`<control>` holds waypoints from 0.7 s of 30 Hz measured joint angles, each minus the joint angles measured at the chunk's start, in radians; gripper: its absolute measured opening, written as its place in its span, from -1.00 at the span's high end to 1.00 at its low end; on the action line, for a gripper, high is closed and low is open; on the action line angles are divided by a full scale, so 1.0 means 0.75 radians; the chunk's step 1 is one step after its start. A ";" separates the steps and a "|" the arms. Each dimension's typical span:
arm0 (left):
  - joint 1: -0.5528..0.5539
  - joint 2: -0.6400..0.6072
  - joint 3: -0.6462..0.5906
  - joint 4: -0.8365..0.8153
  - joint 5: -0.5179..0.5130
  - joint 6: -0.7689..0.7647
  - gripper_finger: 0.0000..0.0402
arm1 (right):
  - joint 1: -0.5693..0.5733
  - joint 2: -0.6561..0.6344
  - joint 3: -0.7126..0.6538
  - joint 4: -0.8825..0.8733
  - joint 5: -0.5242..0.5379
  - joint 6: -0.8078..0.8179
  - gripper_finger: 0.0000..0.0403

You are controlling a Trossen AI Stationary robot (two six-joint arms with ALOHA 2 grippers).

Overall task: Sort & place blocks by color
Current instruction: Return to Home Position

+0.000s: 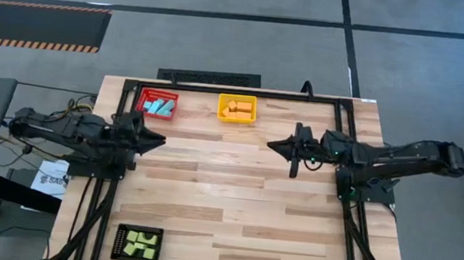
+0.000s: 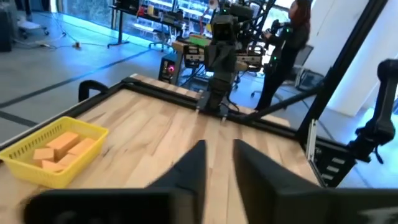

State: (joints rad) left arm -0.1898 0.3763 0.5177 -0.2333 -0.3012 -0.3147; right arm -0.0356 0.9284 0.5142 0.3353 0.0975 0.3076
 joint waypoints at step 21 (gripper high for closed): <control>0.002 -0.472 -0.416 0.218 0.043 -0.051 1.00 | -0.106 -0.061 -0.487 0.612 -0.177 0.144 0.99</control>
State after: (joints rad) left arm -0.1886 0.0225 0.2058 -0.0696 -0.2686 -0.3533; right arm -0.1150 0.8825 0.1490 0.7943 -0.0350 0.4155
